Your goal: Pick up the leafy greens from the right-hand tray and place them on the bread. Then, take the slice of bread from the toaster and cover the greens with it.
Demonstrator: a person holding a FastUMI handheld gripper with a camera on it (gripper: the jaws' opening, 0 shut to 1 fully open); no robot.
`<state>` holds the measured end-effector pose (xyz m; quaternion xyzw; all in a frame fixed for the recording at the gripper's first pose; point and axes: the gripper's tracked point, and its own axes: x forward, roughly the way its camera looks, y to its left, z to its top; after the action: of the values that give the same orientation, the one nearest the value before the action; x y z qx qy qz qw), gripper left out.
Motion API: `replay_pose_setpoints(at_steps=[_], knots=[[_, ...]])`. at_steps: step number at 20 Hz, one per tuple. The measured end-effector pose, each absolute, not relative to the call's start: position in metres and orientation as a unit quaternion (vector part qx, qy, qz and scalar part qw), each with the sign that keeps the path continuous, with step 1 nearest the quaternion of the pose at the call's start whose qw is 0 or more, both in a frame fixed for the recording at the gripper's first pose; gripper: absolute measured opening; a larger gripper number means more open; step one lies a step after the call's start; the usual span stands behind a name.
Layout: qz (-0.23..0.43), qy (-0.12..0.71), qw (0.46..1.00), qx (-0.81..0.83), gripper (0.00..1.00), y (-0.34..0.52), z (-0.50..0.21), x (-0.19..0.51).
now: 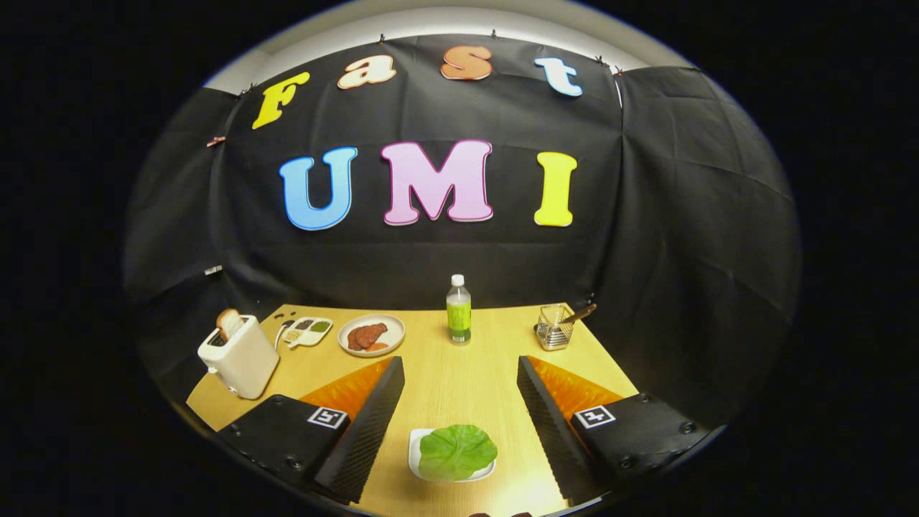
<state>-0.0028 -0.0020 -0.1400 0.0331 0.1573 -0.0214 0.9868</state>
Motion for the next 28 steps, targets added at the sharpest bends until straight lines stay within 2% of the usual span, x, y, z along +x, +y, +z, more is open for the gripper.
replay_pose_setpoints(at_steps=[14, 22, 24, 25, 28], knots=[[-0.015, 0.358, 0.932, 0.051, 0.99, 0.016, -0.338, 0.002], [-0.031, 0.43, 0.902, 0.029, 0.99, 0.022, -0.405, -0.011], [-0.038, 0.445, 0.894, 0.04, 0.96, 0.025, -0.414, -0.014], [-0.042, 0.449, 0.892, 0.039, 0.89, 0.024, -0.414, -0.016], [-0.035, 0.447, 0.893, 0.037, 0.81, 0.028, -0.413, -0.01]])
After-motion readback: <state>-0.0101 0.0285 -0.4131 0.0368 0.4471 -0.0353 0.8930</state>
